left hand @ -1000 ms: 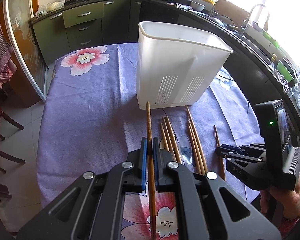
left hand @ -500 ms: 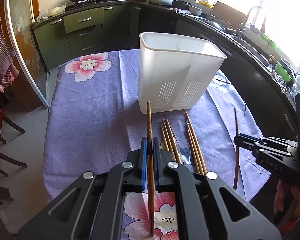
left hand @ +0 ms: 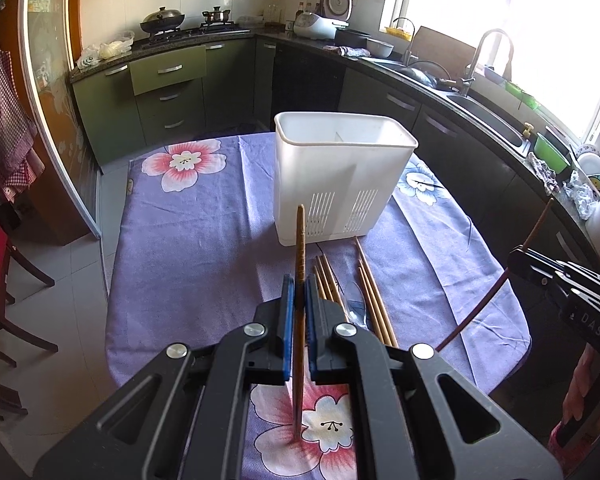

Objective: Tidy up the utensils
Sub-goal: 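Carry both chopsticks upright over the white holder and release them inside, then lower the left gripper onto the black plastic fork and close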

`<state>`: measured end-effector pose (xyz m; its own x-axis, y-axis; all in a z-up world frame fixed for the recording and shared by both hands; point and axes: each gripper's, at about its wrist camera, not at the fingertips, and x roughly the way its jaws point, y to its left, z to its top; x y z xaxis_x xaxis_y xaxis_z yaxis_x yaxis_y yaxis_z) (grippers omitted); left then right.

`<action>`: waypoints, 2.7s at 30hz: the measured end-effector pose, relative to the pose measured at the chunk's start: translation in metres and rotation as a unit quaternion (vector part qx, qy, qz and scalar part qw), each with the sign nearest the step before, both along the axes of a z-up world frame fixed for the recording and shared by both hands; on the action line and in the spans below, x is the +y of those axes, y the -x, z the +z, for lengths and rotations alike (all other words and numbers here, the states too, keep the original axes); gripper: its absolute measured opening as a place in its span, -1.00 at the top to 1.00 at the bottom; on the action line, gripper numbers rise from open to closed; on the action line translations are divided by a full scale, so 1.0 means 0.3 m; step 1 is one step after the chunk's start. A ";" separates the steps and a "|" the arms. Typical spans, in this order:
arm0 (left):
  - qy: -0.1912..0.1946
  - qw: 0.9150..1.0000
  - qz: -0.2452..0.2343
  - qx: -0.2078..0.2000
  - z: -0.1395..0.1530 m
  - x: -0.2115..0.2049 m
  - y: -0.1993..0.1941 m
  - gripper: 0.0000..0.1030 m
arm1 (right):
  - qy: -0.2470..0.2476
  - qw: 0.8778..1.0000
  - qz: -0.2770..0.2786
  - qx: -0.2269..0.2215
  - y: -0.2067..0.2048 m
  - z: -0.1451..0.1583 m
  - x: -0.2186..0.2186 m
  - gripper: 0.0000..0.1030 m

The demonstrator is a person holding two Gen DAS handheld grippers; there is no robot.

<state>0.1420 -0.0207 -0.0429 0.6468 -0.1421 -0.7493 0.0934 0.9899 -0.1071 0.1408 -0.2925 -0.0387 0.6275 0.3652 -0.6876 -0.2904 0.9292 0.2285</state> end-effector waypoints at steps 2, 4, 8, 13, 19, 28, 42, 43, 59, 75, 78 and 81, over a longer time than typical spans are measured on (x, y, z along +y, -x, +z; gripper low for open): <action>-0.001 1.000 0.001 -0.009 0.019 0.001 0.013 0.89 | -0.006 1.000 0.002 -0.003 0.009 0.014 -0.003 0.86; -0.004 1.000 0.001 -0.019 0.038 0.001 0.026 0.89 | -0.008 1.000 0.005 -0.009 0.017 0.026 -0.011 0.86; 0.000 1.000 0.001 -0.030 0.072 0.008 0.039 0.89 | -0.013 1.000 0.007 -0.022 0.030 0.059 -0.015 0.86; 0.002 0.999 0.002 -0.041 0.110 0.014 0.039 0.89 | -0.015 0.999 0.014 -0.033 0.029 0.100 -0.018 0.86; 0.002 0.999 -0.005 -0.049 0.180 0.005 0.014 0.89 | -0.021 0.999 0.025 -0.042 -0.002 0.173 -0.015 0.86; 0.001 0.998 -0.022 -0.065 0.337 -0.017 -0.035 0.89 | -0.025 0.997 0.046 -0.062 -0.096 0.331 0.009 0.86; 0.016 0.992 -0.022 -0.121 0.629 -0.030 -0.223 0.89 | -0.041 0.992 0.018 -0.122 -0.374 0.664 0.051 0.86; 0.017 0.992 -0.018 -0.126 0.640 -0.030 -0.246 0.89 | -0.041 0.992 0.016 -0.120 -0.410 0.667 0.057 0.86; -0.005 1.000 0.003 -0.030 0.339 -0.046 -0.537 0.89 | 0.005 0.999 0.037 0.002 -0.736 0.227 0.202 0.85; -0.021 1.000 0.003 -0.008 0.272 -0.052 -0.356 -0.08 | 0.006 0.998 0.036 -0.052 -0.448 0.257 0.122 0.55; -0.015 0.999 -0.001 0.028 0.175 -0.052 -0.280 -0.23 | 0.012 0.998 0.030 -0.058 -0.330 0.223 0.054 0.47; -0.002 0.997 -0.007 0.075 0.039 -0.063 -0.211 -0.33 | 0.009 0.999 0.021 -0.049 -0.228 0.157 -0.017 0.38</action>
<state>0.2052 -0.0397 -0.0312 0.5252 -0.1471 -0.8382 0.0908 0.9890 -0.1167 0.2094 -0.2975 0.0084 0.6762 0.3813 -0.6304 -0.3502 0.9192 0.1804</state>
